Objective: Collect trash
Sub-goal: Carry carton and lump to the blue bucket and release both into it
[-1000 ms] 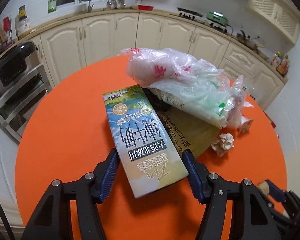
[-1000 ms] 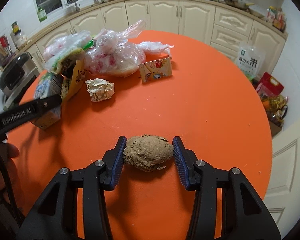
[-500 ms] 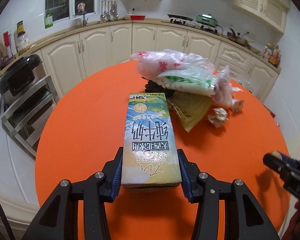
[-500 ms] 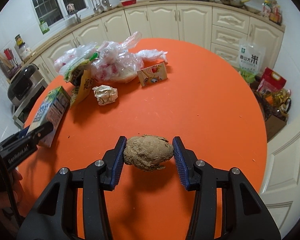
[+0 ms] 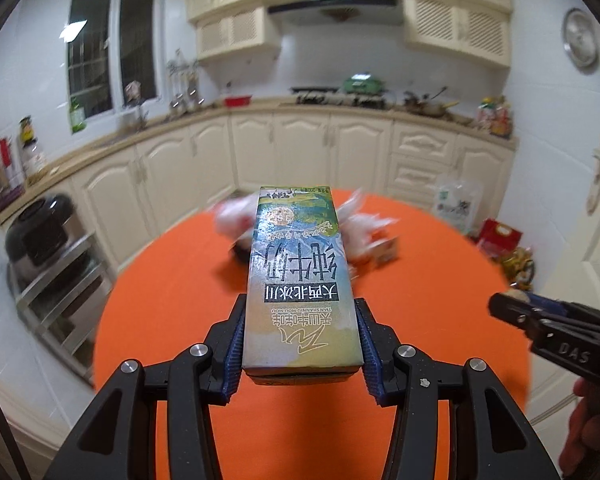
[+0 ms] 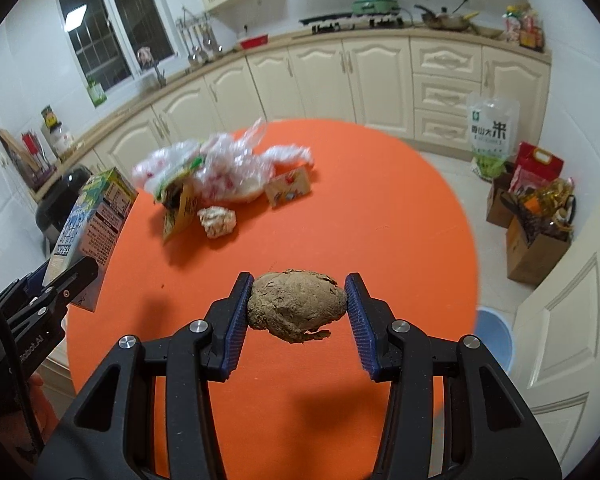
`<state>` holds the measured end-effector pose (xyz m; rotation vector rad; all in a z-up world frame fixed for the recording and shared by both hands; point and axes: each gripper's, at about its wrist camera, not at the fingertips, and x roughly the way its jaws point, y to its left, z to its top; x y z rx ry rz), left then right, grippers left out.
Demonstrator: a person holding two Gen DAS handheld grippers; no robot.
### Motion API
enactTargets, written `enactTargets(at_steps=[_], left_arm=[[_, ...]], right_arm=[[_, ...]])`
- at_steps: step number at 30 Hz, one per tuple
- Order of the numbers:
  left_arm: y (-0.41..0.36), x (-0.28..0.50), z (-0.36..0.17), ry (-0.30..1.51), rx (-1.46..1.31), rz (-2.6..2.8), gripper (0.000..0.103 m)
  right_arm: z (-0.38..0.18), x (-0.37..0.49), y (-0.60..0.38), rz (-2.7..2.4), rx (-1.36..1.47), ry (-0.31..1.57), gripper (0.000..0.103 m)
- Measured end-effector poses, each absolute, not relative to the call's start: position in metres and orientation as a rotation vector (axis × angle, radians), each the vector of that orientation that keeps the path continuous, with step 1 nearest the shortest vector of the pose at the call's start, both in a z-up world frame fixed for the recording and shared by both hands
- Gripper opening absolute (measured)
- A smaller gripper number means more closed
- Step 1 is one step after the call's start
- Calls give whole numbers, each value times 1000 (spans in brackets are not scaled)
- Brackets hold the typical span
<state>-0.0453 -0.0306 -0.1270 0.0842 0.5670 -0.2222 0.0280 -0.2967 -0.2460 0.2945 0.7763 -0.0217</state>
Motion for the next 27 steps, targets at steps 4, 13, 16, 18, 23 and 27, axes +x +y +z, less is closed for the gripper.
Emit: enactTargets(at_steps=[4, 13, 16, 18, 23, 27], left_arm=[[-60, -68, -123, 547, 104, -324, 45], [-190, -119, -159, 654, 172, -653, 45], [-233, -135, -183, 713, 211, -729, 45], [-263, -148, -205, 765, 238, -781, 45], [-323, -157, -258, 883, 326, -829, 45], [-371, -156, -313, 1003, 388, -828, 45]], right_arm=[[-233, 10, -328, -62, 329, 727, 44], [-258, -34, -456, -276, 488, 723, 44], [-284, -45, -504, -361, 549, 758, 44], [-306, -50, -535, -404, 602, 790, 44], [-371, -56, -592, -457, 716, 889, 44], [-429, -52, -623, -463, 816, 956, 44]])
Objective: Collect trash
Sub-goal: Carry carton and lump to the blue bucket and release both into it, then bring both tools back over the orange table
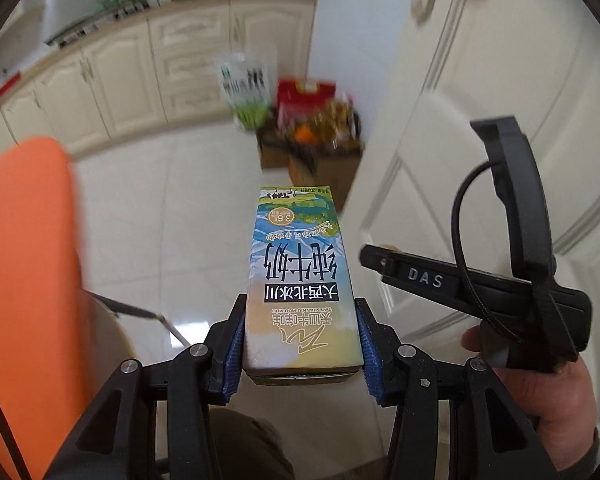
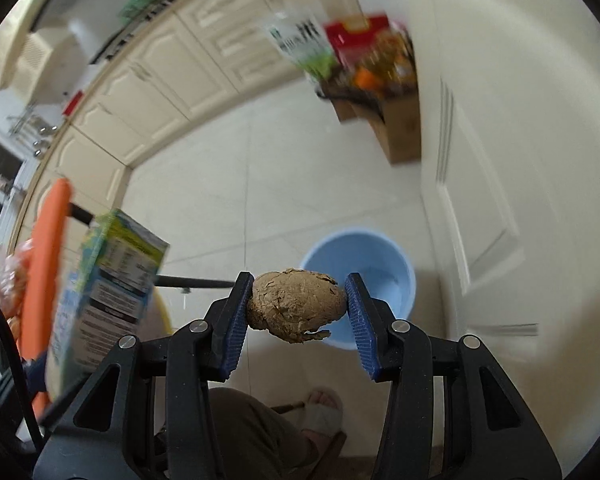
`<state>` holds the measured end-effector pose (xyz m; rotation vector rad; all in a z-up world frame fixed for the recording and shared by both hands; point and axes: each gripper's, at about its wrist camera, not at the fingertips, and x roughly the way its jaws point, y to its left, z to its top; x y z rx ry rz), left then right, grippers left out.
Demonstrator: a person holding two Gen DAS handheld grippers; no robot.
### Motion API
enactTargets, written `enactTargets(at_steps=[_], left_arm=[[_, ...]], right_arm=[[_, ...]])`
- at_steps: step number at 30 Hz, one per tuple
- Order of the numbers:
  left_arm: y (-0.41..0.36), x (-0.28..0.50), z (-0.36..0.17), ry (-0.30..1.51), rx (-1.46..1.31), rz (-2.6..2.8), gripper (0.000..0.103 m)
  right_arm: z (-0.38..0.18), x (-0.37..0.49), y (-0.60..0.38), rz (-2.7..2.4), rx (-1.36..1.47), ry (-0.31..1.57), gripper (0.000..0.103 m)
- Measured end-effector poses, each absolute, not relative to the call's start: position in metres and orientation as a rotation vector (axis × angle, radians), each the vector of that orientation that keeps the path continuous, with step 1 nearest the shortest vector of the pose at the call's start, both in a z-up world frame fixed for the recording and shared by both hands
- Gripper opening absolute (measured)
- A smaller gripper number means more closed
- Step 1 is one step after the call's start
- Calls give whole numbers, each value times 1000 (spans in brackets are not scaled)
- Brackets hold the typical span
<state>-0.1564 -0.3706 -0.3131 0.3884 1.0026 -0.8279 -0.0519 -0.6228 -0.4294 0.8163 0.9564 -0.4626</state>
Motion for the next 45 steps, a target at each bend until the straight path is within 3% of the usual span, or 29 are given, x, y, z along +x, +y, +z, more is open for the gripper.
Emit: enactTargets(at_steps=[4, 13, 15, 16, 17, 19, 22, 25, 31, 35, 38, 45], left_arm=[[-417, -135, -361, 1109, 419, -798, 45], [-489, 14, -418, 1272, 438, -722, 47], [-493, 34, -420, 1264, 456, -694, 56], [-493, 38, -419, 1248, 462, -681, 64], [-480, 37, -419, 1232, 460, -682, 73], [-481, 32, -414, 1194, 465, -669, 82], [-477, 4, -401, 1158, 474, -668, 86], [-472, -20, -385, 1123, 480, -683, 89], [-442, -65, -334, 1046, 432, -715, 91], [-393, -99, -277, 919, 370, -769, 102], [-360, -115, -242, 819, 329, -790, 102], [-259, -129, -182, 657, 227, -709, 102]], right_arm=[[-476, -45, -644, -463, 905, 1002, 44], [-543, -27, -672, -450, 1055, 1038, 46], [-552, -25, -677, -446, 1081, 1041, 47], [-554, -25, -679, -452, 1087, 1037, 55], [-556, -25, -681, -456, 1092, 1033, 69], [-555, -28, -682, -462, 1102, 1011, 82], [-549, -34, -683, -491, 1101, 1006, 86], [-534, -44, -679, -513, 1086, 989, 96], [-478, -68, -664, -535, 1046, 919, 96], [-418, -78, -639, -530, 966, 842, 98], [-375, -82, -618, -529, 907, 782, 103], [-268, -72, -535, -439, 737, 643, 103]])
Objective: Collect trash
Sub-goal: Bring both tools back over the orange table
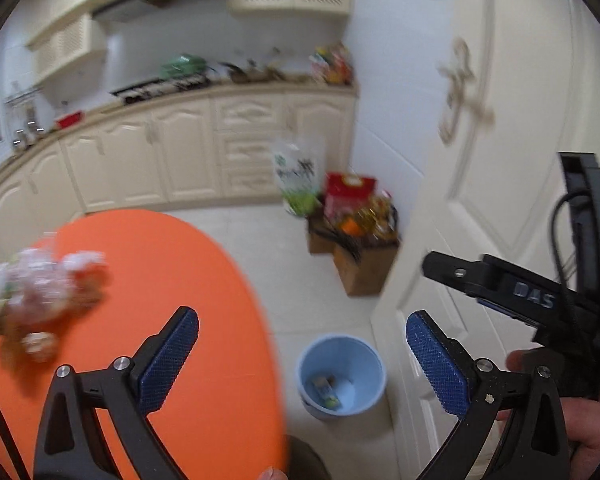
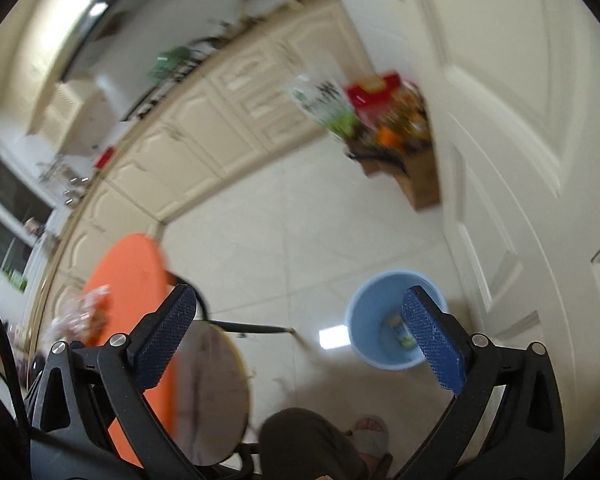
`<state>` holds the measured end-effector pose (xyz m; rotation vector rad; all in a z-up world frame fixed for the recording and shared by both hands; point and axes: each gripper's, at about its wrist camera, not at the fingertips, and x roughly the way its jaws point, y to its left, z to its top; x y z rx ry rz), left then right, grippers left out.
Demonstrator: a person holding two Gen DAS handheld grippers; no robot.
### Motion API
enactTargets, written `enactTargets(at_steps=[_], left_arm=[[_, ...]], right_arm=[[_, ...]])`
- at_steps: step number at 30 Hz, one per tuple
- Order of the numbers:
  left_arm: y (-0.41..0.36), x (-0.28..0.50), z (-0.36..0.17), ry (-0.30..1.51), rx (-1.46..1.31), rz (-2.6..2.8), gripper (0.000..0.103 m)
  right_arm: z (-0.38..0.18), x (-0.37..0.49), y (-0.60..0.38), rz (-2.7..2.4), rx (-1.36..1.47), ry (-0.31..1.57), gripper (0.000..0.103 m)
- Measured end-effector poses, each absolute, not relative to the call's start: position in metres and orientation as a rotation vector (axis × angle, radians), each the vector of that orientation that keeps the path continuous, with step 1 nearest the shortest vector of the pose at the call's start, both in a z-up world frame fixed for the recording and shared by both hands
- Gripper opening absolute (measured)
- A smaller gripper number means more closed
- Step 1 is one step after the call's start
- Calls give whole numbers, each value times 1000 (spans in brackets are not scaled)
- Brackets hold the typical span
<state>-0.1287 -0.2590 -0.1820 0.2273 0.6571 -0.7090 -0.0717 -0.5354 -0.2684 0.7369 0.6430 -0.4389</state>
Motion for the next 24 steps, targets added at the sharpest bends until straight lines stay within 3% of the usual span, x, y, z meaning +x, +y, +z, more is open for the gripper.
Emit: enactTargets(at_steps=[11, 16, 24], left_arm=[[-89, -170, -115, 508, 119, -423, 102], [-22, -209, -94, 441, 81, -284, 102], [18, -248, -84, 377, 29, -151, 102]], right_arm=[[-150, -22, -367, -260, 416, 518, 103], [-121, -6, -298, -193, 306, 482, 103], [-96, -5, -219, -102, 184, 434, 103]])
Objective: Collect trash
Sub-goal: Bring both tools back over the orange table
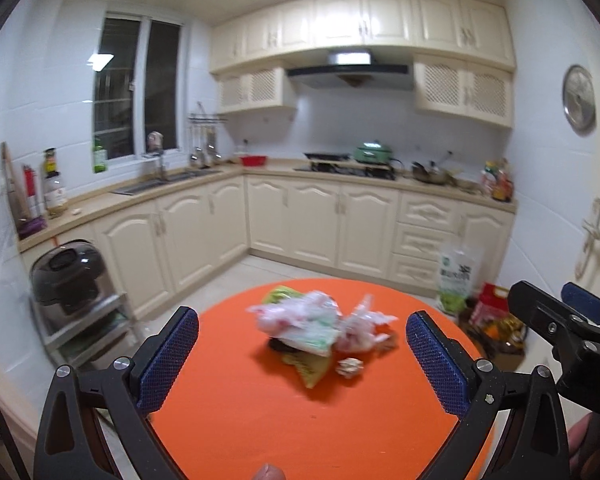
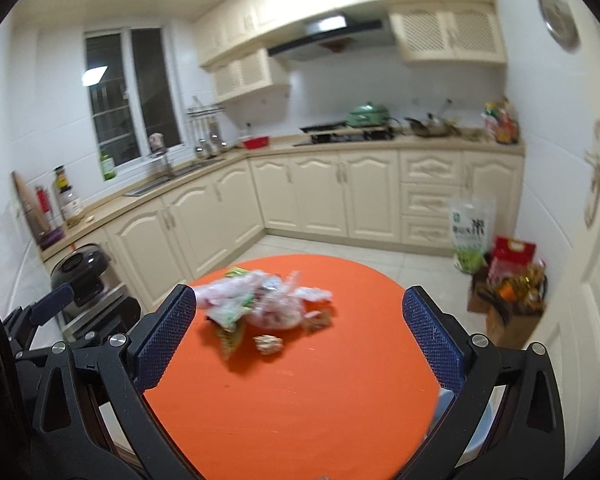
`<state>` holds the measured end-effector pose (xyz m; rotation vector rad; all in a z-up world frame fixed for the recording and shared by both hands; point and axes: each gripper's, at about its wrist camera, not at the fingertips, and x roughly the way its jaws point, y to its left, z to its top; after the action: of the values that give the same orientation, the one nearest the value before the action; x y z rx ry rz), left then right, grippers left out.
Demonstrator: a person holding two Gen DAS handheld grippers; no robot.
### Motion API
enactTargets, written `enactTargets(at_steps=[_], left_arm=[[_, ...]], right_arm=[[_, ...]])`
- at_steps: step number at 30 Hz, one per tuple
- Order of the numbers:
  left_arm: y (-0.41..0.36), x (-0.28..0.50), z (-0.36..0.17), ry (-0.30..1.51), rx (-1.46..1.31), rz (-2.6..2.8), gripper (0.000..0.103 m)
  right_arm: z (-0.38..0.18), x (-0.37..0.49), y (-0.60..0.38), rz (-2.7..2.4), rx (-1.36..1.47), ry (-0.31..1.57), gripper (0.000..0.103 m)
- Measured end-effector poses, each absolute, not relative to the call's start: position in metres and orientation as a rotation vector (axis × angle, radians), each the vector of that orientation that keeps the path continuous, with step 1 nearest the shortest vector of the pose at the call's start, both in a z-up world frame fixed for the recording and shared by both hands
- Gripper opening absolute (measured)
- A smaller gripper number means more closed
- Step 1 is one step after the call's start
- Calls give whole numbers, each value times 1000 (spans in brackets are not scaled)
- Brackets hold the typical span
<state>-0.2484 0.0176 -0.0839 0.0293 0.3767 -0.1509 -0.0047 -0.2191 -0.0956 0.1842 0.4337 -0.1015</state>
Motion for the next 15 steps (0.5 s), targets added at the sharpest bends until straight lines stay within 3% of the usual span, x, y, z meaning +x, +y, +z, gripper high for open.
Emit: enactTargets(at_steps=[4, 15], left_arm=[[40, -272, -60, 352, 12, -109, 102], [64, -291, -70, 400, -18, -49, 102]], right_arm=[[-89, -7, -197, -81, 152, 415, 103], [-100, 0, -190, -98, 113, 440, 103]])
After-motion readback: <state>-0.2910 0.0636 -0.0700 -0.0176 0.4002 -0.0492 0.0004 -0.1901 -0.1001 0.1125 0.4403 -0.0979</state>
